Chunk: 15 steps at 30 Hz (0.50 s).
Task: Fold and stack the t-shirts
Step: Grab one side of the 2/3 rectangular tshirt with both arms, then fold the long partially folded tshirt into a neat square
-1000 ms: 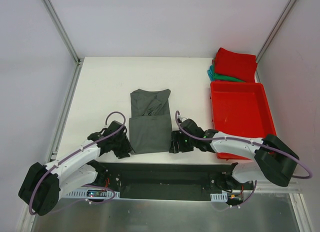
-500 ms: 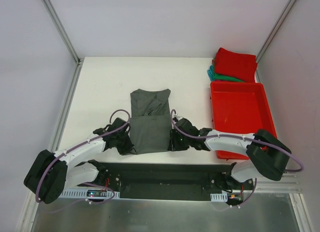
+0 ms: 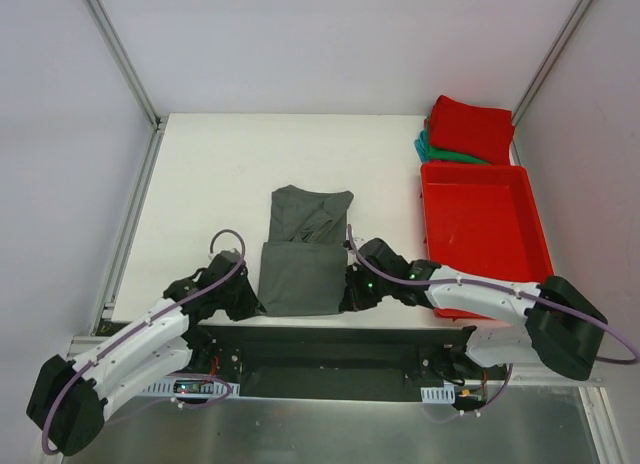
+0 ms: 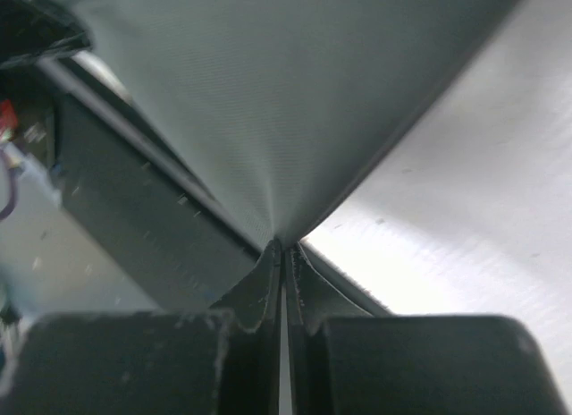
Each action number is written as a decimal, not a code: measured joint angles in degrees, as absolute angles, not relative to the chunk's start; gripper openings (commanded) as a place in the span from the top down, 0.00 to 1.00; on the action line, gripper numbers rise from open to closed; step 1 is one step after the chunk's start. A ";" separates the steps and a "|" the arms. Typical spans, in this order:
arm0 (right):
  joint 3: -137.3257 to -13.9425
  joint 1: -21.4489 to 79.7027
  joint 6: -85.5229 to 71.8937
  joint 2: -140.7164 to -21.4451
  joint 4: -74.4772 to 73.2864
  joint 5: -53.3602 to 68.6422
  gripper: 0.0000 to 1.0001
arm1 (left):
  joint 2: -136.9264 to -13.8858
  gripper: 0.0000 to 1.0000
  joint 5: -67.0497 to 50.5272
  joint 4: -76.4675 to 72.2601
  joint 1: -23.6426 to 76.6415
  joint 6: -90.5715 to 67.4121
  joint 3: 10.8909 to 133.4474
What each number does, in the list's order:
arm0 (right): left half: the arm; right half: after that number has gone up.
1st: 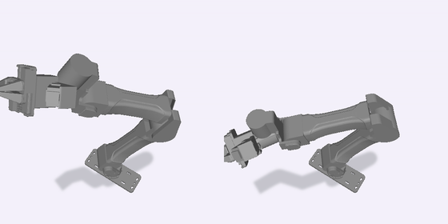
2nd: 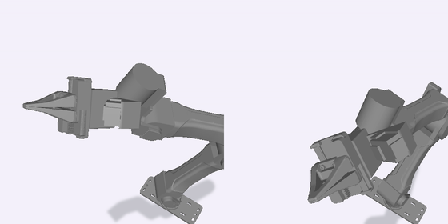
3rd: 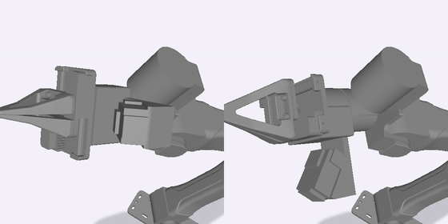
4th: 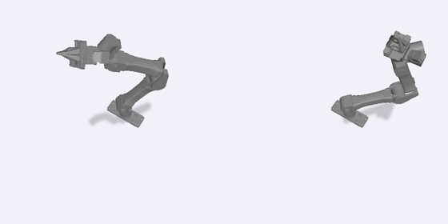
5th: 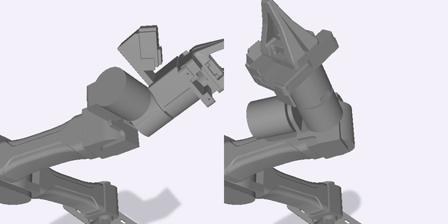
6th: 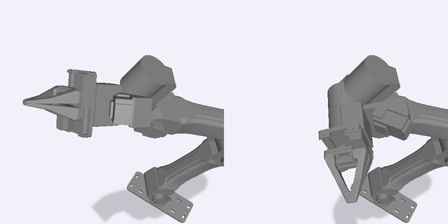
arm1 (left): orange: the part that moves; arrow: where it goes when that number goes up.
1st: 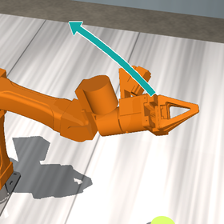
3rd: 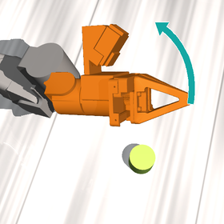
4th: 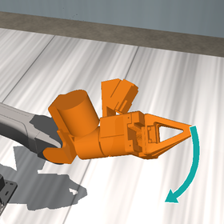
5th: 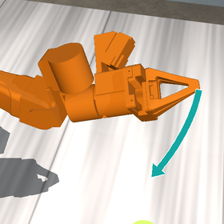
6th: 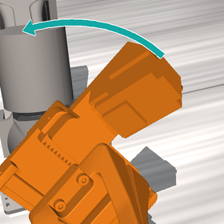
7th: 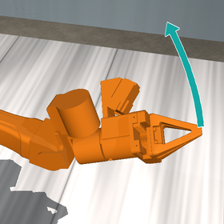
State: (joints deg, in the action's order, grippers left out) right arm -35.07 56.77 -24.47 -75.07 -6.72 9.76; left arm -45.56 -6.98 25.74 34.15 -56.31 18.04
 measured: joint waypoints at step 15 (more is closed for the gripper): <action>-35.05 57.56 -19.38 -60.95 -10.96 32.62 0.99 | -25.65 1.00 -4.80 37.28 38.30 -56.38 25.21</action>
State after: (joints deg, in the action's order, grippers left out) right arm -35.05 57.56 -19.38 -60.95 -10.96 32.62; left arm -25.65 -4.80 37.28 38.30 -56.38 25.21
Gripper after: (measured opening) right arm 0.012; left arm 0.014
